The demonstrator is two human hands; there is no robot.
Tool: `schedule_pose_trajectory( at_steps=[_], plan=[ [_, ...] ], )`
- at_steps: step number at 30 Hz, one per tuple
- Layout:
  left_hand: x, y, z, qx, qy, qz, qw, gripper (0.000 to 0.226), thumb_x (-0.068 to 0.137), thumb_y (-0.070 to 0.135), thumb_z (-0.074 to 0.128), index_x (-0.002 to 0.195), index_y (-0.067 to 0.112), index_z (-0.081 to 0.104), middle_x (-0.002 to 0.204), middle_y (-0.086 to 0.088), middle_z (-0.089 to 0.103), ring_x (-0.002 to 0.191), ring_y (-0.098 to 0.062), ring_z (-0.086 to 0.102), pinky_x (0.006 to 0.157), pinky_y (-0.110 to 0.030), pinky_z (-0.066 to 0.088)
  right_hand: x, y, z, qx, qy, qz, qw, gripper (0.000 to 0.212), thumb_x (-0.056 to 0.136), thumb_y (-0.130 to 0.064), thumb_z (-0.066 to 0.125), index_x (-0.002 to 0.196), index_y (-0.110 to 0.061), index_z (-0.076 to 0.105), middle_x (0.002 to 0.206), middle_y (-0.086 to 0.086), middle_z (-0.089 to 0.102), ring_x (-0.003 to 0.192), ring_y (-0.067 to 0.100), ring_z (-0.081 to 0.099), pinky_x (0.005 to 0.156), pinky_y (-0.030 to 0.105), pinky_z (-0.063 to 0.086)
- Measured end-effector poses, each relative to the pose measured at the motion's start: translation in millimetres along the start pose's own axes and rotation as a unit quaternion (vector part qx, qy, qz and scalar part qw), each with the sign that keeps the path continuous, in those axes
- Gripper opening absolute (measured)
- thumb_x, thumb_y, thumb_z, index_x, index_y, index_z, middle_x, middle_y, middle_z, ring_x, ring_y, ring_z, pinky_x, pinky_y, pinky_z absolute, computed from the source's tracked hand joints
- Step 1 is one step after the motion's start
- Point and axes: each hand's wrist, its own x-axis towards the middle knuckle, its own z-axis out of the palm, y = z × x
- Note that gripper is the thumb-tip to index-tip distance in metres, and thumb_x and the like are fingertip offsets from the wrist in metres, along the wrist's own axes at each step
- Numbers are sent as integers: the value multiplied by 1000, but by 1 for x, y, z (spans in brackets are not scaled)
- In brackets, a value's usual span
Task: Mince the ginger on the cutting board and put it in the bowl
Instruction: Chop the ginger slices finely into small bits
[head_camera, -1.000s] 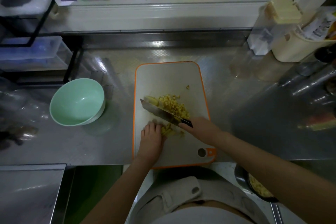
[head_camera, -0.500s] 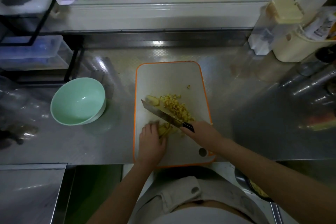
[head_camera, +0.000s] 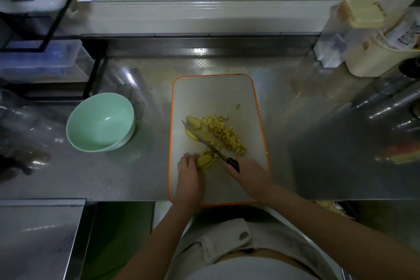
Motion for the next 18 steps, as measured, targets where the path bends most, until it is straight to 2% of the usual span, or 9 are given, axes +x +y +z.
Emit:
schedule_pose_trajectory(
  at_steps=[2, 5, 8, 12, 16, 18],
  plan=[
    [-1, 3, 1, -6, 0, -8, 1000, 46, 89, -1, 41, 135, 1, 38, 129, -16, 38, 124, -26, 32, 104, -28, 26, 0, 0, 0, 5, -3, -2, 1000, 32, 98, -43, 39, 89, -14, 49, 71, -2, 46, 68, 16, 48, 53, 26, 30],
    [-4, 4, -2, 18, 26, -6, 999, 53, 85, 11, 51, 136, 6, 38, 125, -12, 42, 117, -25, 37, 98, -32, 34, 2, 2, -1, 6, 10, -5, 1000, 32, 98, -43, 40, 82, -16, 47, 60, -7, 38, 54, 10, 40, 45, 22, 25],
    [-5, -3, -2, 71, 31, -5, 997, 58, 81, 26, 61, 132, 6, 42, 122, -14, 45, 112, -28, 42, 94, -35, 37, 1, 5, -1, 9, 19, 0, 1000, 33, 97, -45, 40, 82, -17, 47, 59, -8, 38, 52, 6, 37, 44, 20, 22],
    [-5, -5, -1, 13, -8, -6, 1000, 57, 86, 18, 60, 135, 3, 35, 129, -15, 35, 123, -28, 35, 100, -32, 33, 0, 1, 1, -23, 2, -12, 1000, 34, 98, -41, 40, 92, -11, 53, 74, 5, 53, 64, 14, 45, 45, 25, 25],
    [-3, 1, -1, -14, -3, -4, 1000, 60, 86, 14, 58, 138, 2, 30, 132, -16, 33, 125, -29, 33, 99, -31, 34, -1, -3, 5, 24, 1, 3, 1000, 35, 97, -43, 41, 80, -13, 45, 62, -6, 38, 53, 6, 37, 44, 19, 24],
    [-1, 2, -1, 53, 1, 8, 999, 64, 87, 24, 56, 140, 5, 28, 134, -14, 35, 123, -28, 35, 99, -32, 32, -1, -3, 3, 39, -2, 2, 999, 35, 97, -42, 42, 75, -16, 44, 61, -7, 37, 54, 8, 39, 45, 21, 24]
  ],
)
